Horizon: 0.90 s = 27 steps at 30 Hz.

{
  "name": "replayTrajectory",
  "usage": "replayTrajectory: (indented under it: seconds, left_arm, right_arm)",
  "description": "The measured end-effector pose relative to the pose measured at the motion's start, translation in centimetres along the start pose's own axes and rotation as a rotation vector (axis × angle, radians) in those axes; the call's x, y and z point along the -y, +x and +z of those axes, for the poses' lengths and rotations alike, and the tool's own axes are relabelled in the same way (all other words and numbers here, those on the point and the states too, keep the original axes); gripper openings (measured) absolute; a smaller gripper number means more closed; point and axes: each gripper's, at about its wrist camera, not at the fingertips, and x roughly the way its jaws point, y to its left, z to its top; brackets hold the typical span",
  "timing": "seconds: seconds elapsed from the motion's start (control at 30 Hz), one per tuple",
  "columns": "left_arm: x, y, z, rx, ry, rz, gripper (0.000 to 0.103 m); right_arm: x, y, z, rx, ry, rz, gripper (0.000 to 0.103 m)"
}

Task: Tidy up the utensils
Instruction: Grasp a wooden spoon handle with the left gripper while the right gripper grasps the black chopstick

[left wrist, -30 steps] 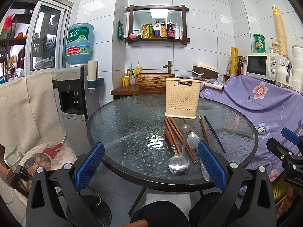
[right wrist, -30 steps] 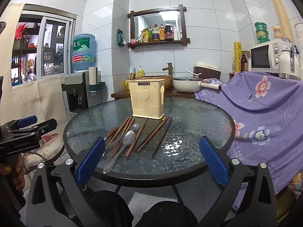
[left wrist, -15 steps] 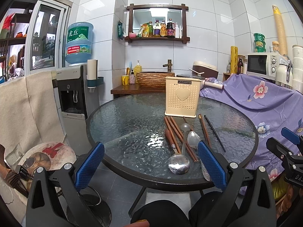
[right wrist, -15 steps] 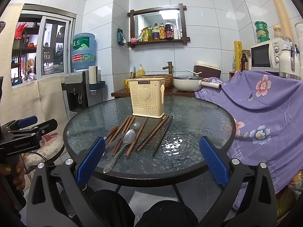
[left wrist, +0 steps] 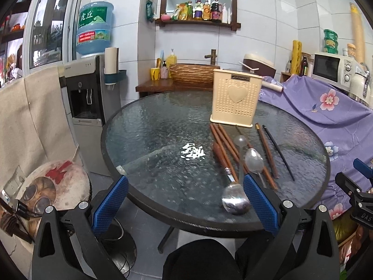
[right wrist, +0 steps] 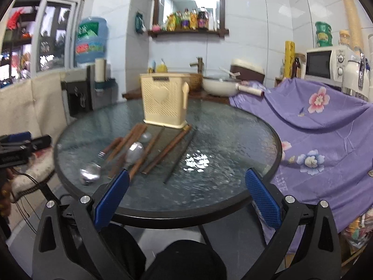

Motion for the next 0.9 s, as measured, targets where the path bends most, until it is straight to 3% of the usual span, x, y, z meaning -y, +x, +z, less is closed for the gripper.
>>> replayTrajectory:
  seconds: [0.17,0.33,0.53,0.57,0.9]
  left_arm:
    - [-1.2,3.6,2.1,-0.079,-0.022,-0.003,0.094]
    - [-1.1,7.3,3.7,-0.186,-0.034,-0.042,0.073]
    - [0.4,10.9,4.8,-0.299,-0.050,-0.136,0.055]
    - [1.0,11.6,4.9,-0.320,-0.040,-0.145,0.054]
    - [2.6,14.9,5.1,-0.390,-0.025,-0.168,0.051]
  right_arm:
    - [3.1,4.8,1.8,-0.121,0.097,0.008,0.096]
    - [3.5,10.0,4.2,-0.232,0.117,0.066,0.069]
    - [1.2,14.9,6.2,-0.322,0.050,0.094,0.054]
    - [1.0,15.6,6.4,-0.334,0.045,0.088,0.048]
    - [0.7,23.0,7.2,-0.478,0.083,0.070,0.034]
